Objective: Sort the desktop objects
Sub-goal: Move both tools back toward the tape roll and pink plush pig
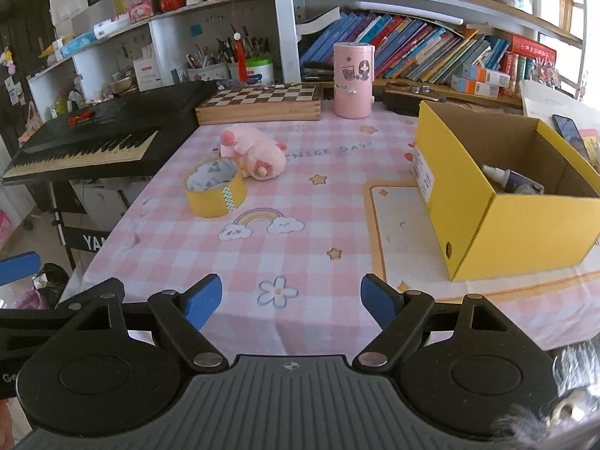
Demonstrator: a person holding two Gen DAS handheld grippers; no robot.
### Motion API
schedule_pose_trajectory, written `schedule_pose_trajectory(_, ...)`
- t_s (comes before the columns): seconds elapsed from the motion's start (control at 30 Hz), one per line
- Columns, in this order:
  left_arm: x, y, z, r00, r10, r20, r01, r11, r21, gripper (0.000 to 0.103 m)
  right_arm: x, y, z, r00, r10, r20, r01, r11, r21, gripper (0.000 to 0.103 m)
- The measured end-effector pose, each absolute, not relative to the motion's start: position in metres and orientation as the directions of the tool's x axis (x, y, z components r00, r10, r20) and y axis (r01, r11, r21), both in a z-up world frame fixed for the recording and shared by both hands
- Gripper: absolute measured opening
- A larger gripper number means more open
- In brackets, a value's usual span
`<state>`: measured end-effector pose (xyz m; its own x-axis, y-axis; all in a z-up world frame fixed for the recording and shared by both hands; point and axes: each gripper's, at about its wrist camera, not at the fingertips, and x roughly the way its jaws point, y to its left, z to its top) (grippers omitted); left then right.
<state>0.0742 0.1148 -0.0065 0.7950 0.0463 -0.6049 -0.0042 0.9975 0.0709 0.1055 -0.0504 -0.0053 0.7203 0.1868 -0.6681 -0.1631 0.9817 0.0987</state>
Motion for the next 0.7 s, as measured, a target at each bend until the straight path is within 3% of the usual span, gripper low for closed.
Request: schedule_pose_trajectory(0.7,0.183,0.097,-0.015,0.739,0.077,-0.670,-0.052,0.997,0.057,0.099,0.245,-0.067,-0.011,0.667,0.257,-0.699,-0.235,0.963,0.130,0.080)
